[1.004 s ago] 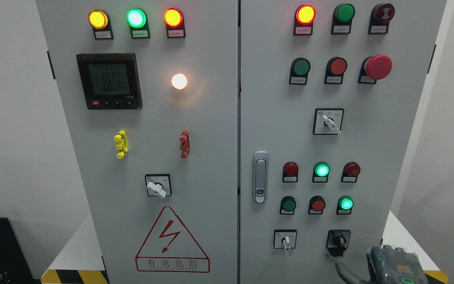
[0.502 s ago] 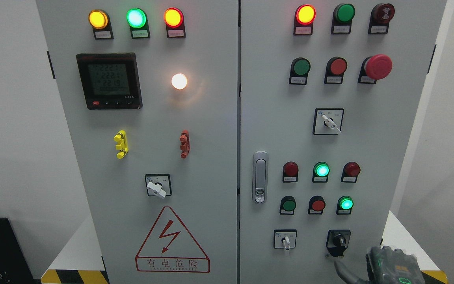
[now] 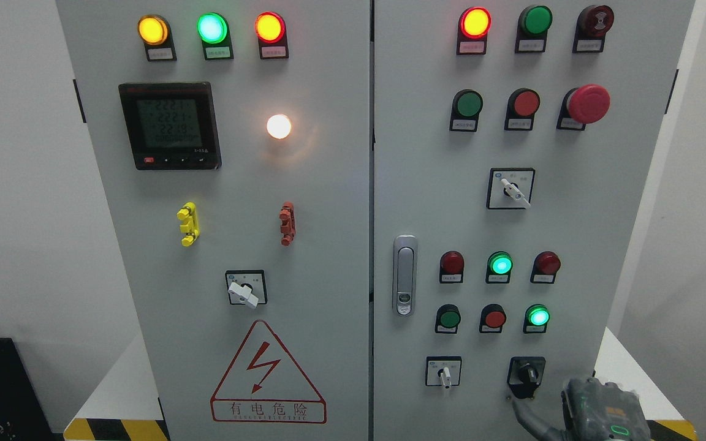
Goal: Flip black knob to close circuit
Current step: 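Grip the black knob with the right hand and twist it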
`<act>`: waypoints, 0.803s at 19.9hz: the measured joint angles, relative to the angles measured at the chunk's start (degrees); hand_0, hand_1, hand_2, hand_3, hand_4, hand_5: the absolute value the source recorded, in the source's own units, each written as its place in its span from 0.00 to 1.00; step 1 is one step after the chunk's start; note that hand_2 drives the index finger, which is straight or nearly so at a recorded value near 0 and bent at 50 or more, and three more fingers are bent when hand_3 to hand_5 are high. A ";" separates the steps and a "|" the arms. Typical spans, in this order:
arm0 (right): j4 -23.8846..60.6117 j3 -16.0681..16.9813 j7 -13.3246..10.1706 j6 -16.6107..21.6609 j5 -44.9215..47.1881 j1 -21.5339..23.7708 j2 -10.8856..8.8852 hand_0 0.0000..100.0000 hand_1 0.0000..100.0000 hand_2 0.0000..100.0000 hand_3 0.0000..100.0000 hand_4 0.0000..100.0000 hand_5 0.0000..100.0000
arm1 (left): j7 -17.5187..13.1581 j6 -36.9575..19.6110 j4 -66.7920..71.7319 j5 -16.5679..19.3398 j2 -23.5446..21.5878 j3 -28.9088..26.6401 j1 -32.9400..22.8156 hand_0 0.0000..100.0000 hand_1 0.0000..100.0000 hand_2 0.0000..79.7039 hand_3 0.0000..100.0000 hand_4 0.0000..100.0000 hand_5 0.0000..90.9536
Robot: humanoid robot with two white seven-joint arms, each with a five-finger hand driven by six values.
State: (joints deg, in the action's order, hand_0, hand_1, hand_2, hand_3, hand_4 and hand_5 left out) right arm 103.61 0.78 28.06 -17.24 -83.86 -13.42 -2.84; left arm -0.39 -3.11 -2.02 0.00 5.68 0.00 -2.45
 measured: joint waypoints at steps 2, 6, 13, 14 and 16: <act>-0.45 -0.14 -0.01 -0.11 0.00 -0.54 0.01 0.00 0.00 0.95 1.00 0.83 0.79 | 0.00 0.00 0.00 0.00 0.00 0.00 0.00 0.00 0.00 0.00 0.05 0.02 0.00; -1.45 -0.33 -0.13 -0.28 0.00 -1.27 0.01 0.00 0.00 0.95 1.00 0.83 0.79 | 0.00 0.00 0.00 0.00 0.00 0.00 0.00 0.00 0.00 0.00 0.05 0.02 0.00; -3.01 -0.53 -1.11 -0.97 0.03 -2.09 -0.01 0.00 0.00 0.95 1.00 0.83 0.80 | 0.00 0.24 0.00 0.00 0.00 0.00 0.00 0.00 0.00 0.00 0.04 0.02 0.00; -3.16 -0.56 -1.12 -1.16 0.04 -2.20 -0.02 0.00 0.00 0.95 1.00 0.83 0.80 | 0.00 0.27 0.00 0.00 0.00 0.00 0.00 0.00 0.00 0.00 0.04 0.02 0.00; -3.47 -0.61 -1.13 -1.36 0.06 -2.43 -0.02 0.00 0.00 0.95 1.00 0.83 0.80 | 0.00 0.30 0.00 0.00 0.00 0.00 0.00 0.00 0.00 0.00 0.04 0.02 0.00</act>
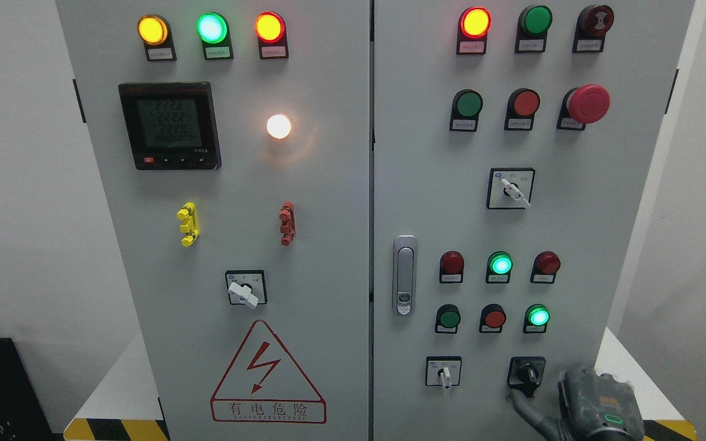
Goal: Flip black knob to close circuit
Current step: 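Grip the black knob with the right hand and twist it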
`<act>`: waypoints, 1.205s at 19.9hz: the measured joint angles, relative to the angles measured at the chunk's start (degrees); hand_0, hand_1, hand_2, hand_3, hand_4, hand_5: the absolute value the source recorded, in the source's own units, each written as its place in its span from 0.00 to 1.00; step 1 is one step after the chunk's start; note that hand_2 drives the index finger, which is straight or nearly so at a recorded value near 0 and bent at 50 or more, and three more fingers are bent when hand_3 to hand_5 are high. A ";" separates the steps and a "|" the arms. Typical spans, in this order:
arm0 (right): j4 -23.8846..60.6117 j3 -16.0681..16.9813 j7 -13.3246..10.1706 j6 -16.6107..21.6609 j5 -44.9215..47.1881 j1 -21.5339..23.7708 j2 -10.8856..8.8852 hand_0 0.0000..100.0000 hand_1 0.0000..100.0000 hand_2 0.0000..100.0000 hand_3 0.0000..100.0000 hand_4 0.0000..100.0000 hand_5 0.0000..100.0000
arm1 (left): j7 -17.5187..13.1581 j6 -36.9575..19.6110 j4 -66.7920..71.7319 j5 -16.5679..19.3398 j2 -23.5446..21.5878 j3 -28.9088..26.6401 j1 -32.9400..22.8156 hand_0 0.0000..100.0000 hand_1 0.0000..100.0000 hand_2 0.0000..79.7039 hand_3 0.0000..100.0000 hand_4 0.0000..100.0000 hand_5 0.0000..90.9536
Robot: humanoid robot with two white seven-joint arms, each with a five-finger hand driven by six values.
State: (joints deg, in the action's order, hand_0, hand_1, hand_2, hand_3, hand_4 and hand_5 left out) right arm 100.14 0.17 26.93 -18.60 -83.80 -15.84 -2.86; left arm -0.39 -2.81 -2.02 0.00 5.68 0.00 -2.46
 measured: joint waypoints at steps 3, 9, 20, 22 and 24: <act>-0.35 0.06 -0.01 -0.24 0.07 -0.21 -0.02 0.00 0.00 0.95 1.00 0.83 0.80 | 0.00 -0.02 0.00 0.00 0.00 0.00 0.00 0.00 0.00 0.00 0.04 0.02 0.00; -0.84 0.58 -0.15 -0.32 0.34 -0.40 -0.08 0.00 0.00 0.94 1.00 0.83 0.80 | 0.00 -0.29 0.00 0.00 0.01 0.00 0.00 0.00 0.00 0.00 0.04 0.02 0.00; -1.28 2.15 0.23 -0.37 1.74 -0.56 -0.41 0.00 0.00 0.94 1.00 0.84 0.80 | 0.00 -0.32 0.00 0.00 0.01 0.00 -0.01 0.00 0.00 0.00 0.05 0.02 0.00; -1.31 2.71 0.25 -0.37 2.16 -0.60 -0.45 0.00 0.00 0.94 1.00 0.84 0.80 | 0.00 -0.32 0.00 0.00 0.01 0.00 -0.01 0.00 0.00 0.00 0.05 0.02 0.00; -1.32 3.15 0.26 -0.37 2.52 -0.61 -0.47 0.00 0.00 0.94 1.00 0.84 0.80 | 0.00 -0.32 0.00 0.00 0.01 0.00 -0.01 0.00 0.00 0.00 0.05 0.02 0.00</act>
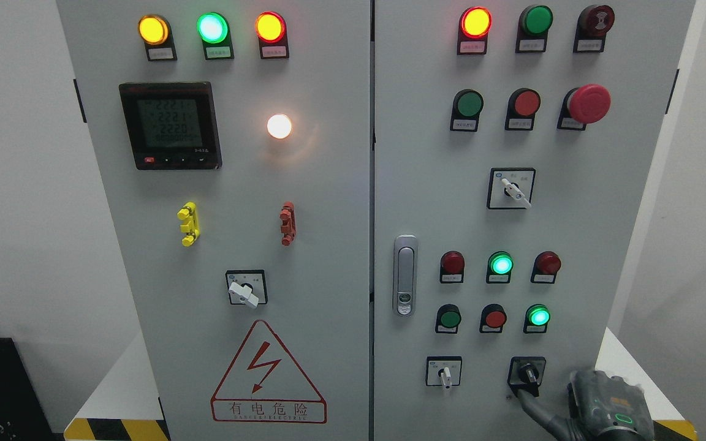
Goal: Flip black knob to close circuit
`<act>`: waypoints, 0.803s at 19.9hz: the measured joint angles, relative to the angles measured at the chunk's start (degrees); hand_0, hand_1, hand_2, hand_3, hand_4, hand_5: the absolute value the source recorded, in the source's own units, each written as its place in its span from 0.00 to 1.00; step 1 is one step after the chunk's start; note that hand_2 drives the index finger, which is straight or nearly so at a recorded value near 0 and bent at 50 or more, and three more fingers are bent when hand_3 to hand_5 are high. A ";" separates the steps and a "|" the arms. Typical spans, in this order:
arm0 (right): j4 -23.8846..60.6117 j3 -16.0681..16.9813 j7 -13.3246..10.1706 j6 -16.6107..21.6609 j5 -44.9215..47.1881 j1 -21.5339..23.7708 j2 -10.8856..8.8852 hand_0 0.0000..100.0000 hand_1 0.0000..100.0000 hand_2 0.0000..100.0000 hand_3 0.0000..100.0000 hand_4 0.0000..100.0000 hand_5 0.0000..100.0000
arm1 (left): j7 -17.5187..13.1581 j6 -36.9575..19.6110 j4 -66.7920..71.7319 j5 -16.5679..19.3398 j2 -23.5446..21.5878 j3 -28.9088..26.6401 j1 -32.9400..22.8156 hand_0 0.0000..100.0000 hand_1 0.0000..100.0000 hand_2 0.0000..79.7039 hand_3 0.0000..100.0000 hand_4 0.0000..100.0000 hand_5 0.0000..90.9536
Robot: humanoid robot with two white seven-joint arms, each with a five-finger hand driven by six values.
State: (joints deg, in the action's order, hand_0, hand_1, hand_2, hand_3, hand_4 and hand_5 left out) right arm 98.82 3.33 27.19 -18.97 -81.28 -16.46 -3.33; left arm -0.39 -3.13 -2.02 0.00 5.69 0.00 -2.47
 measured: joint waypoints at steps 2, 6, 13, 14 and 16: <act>-0.01 0.40 0.02 0.00 0.24 -0.02 -0.03 0.00 0.00 0.94 1.00 0.84 0.80 | 0.00 0.00 0.00 0.00 0.00 0.00 0.00 0.00 0.00 0.00 0.05 0.02 0.00; -0.06 0.98 0.08 0.00 0.56 -0.35 -0.04 0.00 0.00 0.94 1.00 0.84 0.81 | 0.00 0.00 0.15 0.00 0.00 0.00 0.01 0.00 0.00 0.00 0.05 0.02 0.00; -0.02 1.42 -0.27 -0.12 0.79 -0.31 0.06 0.00 0.00 0.94 1.00 0.84 0.81 | 0.00 -0.01 0.08 0.00 0.00 0.00 0.00 0.00 0.00 0.00 0.04 0.02 0.00; 0.00 1.41 -1.05 -0.14 0.80 -0.09 0.10 0.00 0.00 0.94 1.00 0.84 0.81 | 0.00 -0.01 0.08 0.00 0.00 0.00 0.00 0.00 0.00 0.00 0.04 0.02 0.00; 0.07 1.19 -2.49 -0.32 0.82 0.39 0.18 0.00 0.00 0.94 1.00 0.84 0.81 | 0.00 -0.01 0.07 0.00 0.00 0.00 0.00 0.00 0.00 0.00 0.04 0.02 0.00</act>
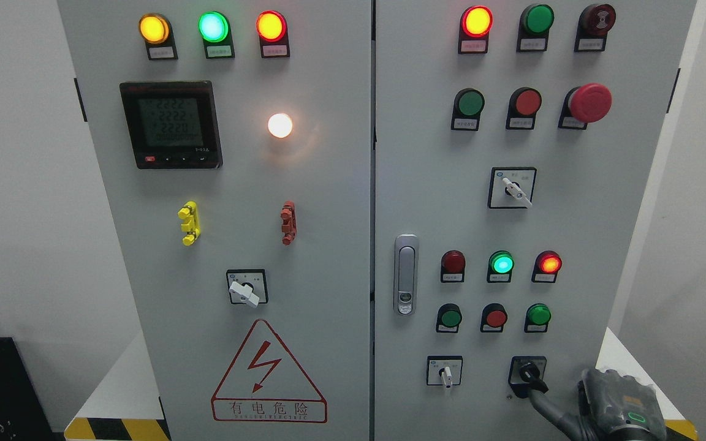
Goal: Flip black knob to close circuit
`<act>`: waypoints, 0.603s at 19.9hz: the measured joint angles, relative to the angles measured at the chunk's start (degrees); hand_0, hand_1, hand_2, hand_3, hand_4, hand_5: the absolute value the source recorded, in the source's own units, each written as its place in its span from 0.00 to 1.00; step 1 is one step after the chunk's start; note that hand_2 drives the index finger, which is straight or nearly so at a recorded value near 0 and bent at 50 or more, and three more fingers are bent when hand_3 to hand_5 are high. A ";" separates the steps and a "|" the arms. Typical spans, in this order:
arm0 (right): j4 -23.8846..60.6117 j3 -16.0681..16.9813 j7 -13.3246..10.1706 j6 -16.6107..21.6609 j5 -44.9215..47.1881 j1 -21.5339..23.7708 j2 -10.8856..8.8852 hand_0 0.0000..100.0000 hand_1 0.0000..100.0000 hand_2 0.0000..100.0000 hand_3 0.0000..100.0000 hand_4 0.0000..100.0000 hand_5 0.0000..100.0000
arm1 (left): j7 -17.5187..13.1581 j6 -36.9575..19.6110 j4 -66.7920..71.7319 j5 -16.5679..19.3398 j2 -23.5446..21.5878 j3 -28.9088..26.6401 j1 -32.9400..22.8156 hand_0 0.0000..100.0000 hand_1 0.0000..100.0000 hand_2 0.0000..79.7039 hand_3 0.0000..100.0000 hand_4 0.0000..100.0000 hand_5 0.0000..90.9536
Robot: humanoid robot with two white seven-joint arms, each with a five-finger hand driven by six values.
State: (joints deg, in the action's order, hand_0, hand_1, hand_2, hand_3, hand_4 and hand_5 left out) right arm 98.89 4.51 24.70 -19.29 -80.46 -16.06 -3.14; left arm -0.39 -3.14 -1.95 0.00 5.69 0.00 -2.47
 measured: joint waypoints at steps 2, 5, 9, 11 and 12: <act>0.06 -0.69 -1.41 -1.30 0.04 0.49 0.15 0.00 0.00 0.94 1.00 0.84 0.81 | 0.00 0.00 -0.01 0.00 0.00 0.00 0.00 0.00 0.00 0.00 0.04 0.02 0.00; 0.16 -1.54 -2.25 -2.60 0.06 1.22 0.35 0.00 0.00 0.94 1.00 0.84 0.81 | 0.00 -0.01 -0.02 0.00 0.00 0.00 0.00 0.00 0.00 0.00 0.05 0.02 0.00; 0.23 -2.36 -2.69 -2.87 0.09 2.25 1.00 0.00 0.00 0.94 1.00 0.84 0.81 | 0.00 -0.07 -0.04 0.00 0.00 0.00 0.00 0.00 0.00 0.00 0.04 0.02 0.00; 0.28 -2.67 -3.14 -2.93 0.10 2.73 1.35 0.00 0.00 0.94 1.00 0.84 0.81 | 0.00 -0.07 -0.05 0.00 0.00 0.00 0.00 0.00 0.00 0.00 0.04 0.02 0.00; 0.32 -2.74 -3.31 -2.99 0.12 2.92 1.48 0.00 0.00 0.94 1.00 0.84 0.81 | 0.00 -0.07 -0.05 0.00 0.00 0.00 0.00 0.00 0.00 0.00 0.04 0.02 0.00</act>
State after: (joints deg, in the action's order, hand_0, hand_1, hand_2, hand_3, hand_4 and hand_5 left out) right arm 99.21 1.78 21.39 -22.28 -80.35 -13.15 -1.66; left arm -0.39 -3.21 -2.00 0.00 5.69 0.00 -2.46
